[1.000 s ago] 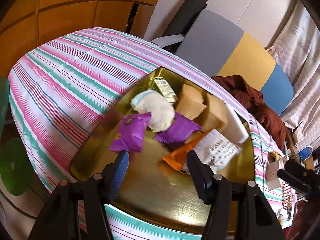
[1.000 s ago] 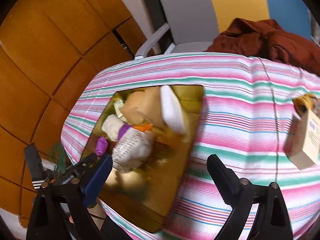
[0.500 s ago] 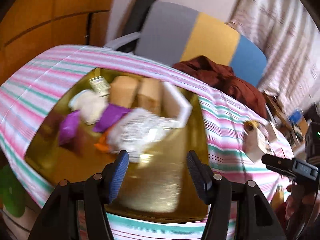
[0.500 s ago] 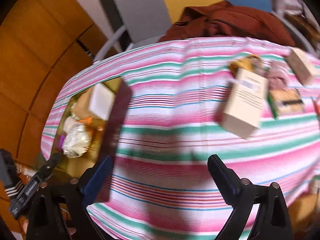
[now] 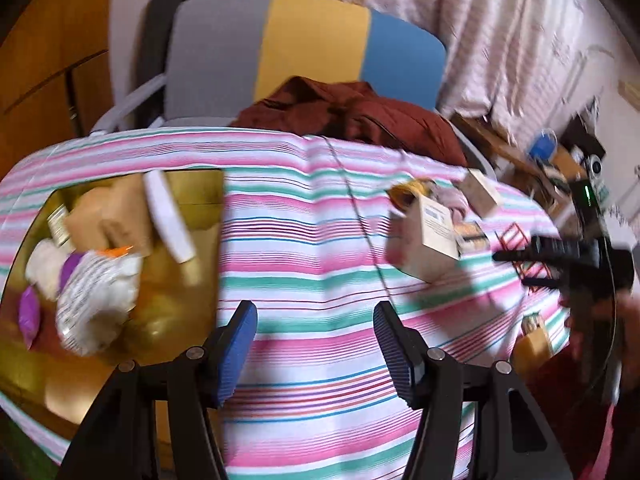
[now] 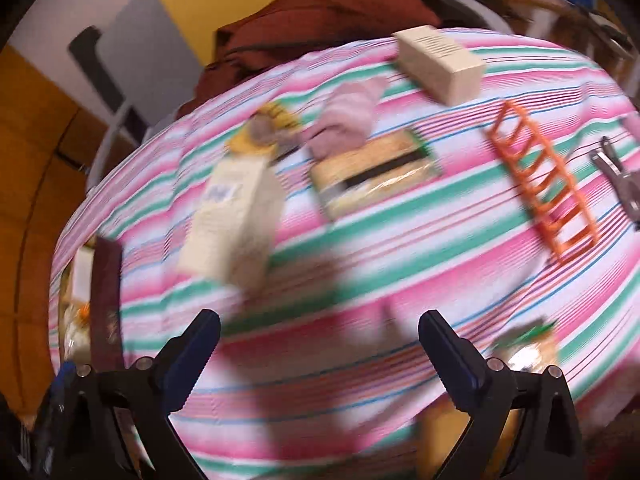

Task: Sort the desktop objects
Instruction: 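Move both tools back over the remaining items, then grasp the cream box with the left tool while the right grasps the cracker packet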

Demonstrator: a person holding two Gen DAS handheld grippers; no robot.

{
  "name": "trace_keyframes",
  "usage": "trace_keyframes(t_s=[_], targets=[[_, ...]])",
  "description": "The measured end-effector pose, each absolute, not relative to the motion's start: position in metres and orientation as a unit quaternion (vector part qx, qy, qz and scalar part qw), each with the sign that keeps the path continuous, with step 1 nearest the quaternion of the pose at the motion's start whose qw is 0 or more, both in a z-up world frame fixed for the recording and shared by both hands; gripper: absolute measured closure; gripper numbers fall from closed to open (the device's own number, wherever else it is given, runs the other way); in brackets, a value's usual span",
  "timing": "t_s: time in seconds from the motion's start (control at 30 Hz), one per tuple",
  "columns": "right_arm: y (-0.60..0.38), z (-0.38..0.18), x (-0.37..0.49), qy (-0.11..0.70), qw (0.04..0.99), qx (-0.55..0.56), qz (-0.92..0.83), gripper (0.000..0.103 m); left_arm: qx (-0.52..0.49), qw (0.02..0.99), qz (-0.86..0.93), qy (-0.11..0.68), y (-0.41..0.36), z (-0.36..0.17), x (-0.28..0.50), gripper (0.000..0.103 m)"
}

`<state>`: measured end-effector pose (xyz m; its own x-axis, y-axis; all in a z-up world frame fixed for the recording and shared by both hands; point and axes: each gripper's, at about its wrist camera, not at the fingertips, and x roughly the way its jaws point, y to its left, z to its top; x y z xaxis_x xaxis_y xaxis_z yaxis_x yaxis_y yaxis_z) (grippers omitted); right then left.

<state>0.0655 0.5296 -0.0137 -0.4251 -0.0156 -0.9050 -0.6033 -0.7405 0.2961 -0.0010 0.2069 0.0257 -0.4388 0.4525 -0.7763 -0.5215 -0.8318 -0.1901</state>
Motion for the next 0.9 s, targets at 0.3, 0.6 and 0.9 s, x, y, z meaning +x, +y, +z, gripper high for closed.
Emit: trace_keyframes(t_s=[0.3,0.6,0.9], targets=[[0.586,-0.035,0.01,0.321,0.238,-0.494,0.772,0.001,-0.445,0.321,0.833,0.078,0.244,0.021,0.013,0.042],[0.583,-0.072,-0.025,0.258,0.243,-0.56,0.749,0.0,-0.465,0.319,0.822,0.081,0.264,0.004,0.005,0.042],[0.607,-0.063,0.017,0.297,0.285,-0.571,0.71,0.0,-0.458,0.336,0.819,0.086,0.305,0.008,-0.005,0.042]])
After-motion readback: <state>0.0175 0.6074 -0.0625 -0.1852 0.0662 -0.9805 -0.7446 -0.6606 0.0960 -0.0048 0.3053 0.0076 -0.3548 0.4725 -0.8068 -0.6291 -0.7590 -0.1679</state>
